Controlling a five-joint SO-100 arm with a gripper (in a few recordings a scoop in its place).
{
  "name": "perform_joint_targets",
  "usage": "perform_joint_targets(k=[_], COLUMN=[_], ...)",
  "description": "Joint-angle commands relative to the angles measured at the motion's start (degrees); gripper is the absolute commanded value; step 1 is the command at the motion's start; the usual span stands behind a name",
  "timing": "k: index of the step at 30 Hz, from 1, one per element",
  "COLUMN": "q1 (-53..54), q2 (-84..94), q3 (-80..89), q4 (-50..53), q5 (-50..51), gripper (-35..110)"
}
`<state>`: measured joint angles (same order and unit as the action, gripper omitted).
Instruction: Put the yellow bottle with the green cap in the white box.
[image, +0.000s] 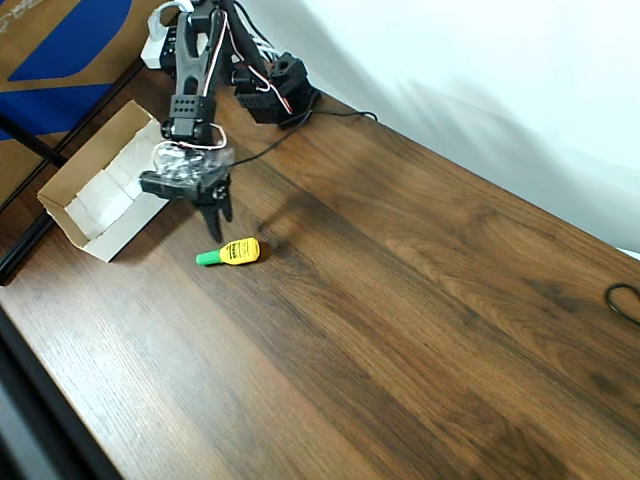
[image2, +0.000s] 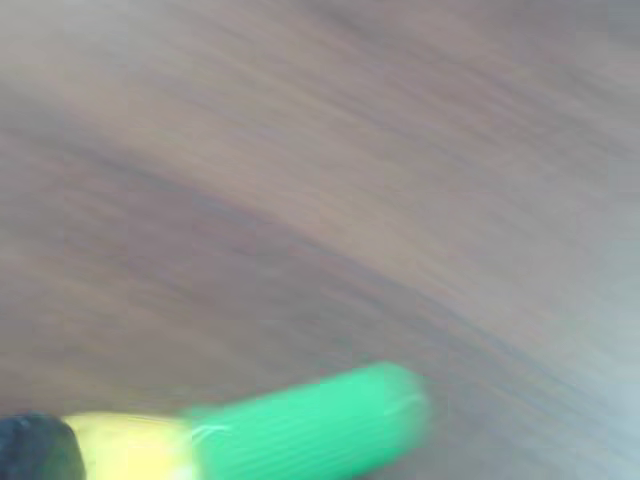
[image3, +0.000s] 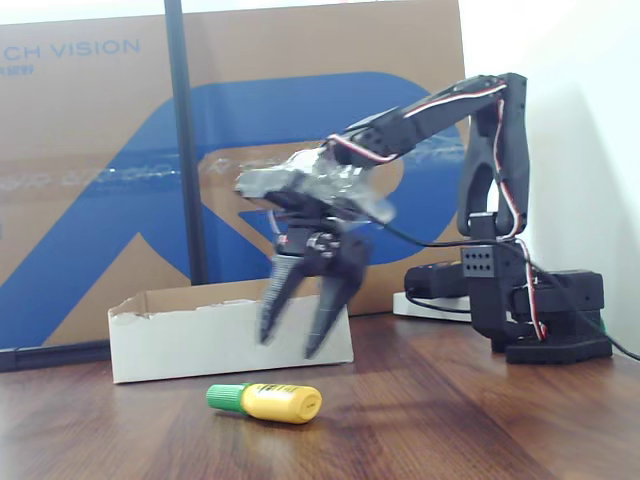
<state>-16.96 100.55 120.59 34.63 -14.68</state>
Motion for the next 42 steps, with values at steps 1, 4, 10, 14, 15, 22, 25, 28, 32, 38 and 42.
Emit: perform_joint_targets(k=[1,4,10,14,15,22,25,28,32,38,42], q1=[1.5,3.2,3.6,2.5,2.3,0.5,0.2,-0.1,-0.1,-1.7,-3.5], q2=[-1.5,-5.7,-8.1,-9.1,-9.9,-14.4,-15.7,-15.6,-14.9,-13.8,-14.1], q3=[-4.9,-6.8,-6.4,-7.3,-8.3,-14.2,-15.8,-16.3,-17.1,-17.7,-18.5], q4=[0.1,0.0,0.1,0.6,1.3,5.2,6.2,6.8,7.1,7.6,7.8], q5=[-1.5,-1.9,-2.8,-3.0,-2.8,-1.7,-1.2,-0.5,0.7,2.3,2.7], gripper=[25,25,25,25,25,26,26,26,26,26,26])
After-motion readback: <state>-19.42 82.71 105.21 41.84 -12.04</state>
